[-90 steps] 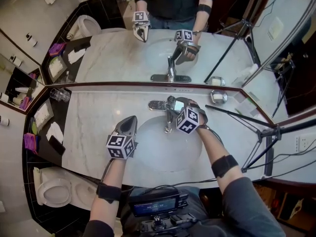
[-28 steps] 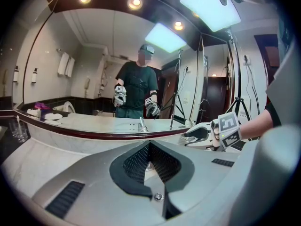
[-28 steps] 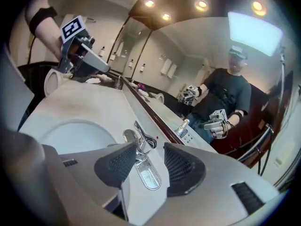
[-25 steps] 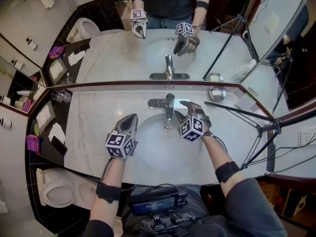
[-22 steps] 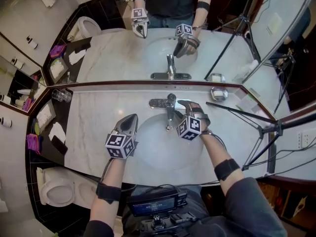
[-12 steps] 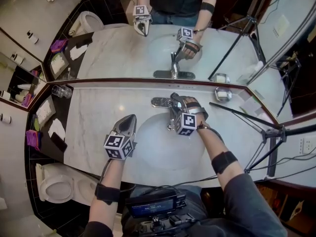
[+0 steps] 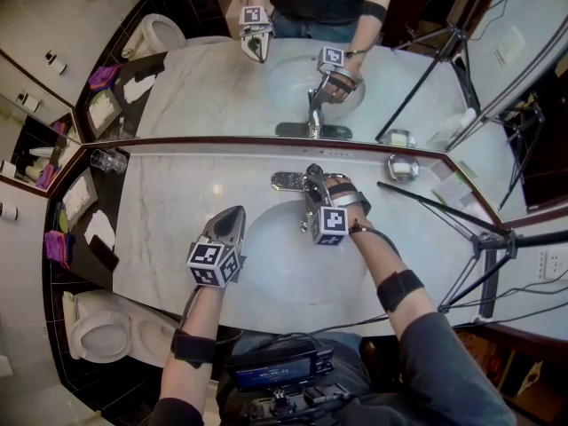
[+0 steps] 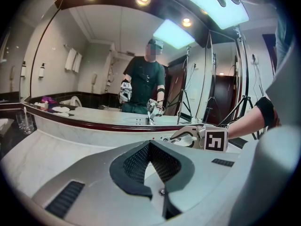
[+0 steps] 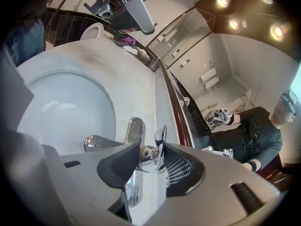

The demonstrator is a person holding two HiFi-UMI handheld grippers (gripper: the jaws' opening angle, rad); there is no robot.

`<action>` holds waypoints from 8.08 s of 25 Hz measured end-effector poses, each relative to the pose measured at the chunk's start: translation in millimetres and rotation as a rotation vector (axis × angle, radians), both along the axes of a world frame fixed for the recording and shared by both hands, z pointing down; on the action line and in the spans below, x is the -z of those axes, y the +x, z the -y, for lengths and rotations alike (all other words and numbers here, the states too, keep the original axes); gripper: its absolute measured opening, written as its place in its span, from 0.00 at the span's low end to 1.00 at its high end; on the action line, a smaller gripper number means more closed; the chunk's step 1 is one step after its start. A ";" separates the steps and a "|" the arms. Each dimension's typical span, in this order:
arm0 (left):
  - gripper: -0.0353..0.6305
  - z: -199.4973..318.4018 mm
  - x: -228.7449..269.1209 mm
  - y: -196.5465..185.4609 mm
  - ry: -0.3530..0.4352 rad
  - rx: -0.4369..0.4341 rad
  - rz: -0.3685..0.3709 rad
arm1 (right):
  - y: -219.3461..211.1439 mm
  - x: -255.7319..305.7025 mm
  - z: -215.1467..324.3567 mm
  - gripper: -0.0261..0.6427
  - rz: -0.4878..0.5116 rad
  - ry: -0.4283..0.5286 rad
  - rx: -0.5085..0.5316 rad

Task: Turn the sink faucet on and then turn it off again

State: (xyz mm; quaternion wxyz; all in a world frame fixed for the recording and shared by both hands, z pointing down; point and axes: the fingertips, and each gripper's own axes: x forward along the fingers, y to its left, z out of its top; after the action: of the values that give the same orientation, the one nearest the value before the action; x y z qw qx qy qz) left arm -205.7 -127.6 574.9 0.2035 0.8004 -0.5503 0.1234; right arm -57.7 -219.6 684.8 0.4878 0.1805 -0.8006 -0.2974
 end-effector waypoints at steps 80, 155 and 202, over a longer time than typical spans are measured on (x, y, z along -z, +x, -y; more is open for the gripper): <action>0.05 -14.1 39.0 37.3 0.090 -0.077 -0.018 | 150.2 115.7 -69.0 0.07 0.889 -0.346 -0.769; 0.05 -2.2 7.0 -12.4 0.014 0.029 0.041 | -2.0 -11.6 -0.4 0.42 -0.041 0.110 0.001; 0.05 6.6 4.8 -5.8 0.012 0.014 0.030 | 4.0 7.9 39.3 0.42 0.178 -0.313 -0.215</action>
State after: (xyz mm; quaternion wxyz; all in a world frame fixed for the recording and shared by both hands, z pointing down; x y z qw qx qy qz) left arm -211.5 -134.2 570.1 0.1915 0.7958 -0.5594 0.1307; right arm -53.6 -258.8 676.9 0.4664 0.2126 -0.8530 -0.0987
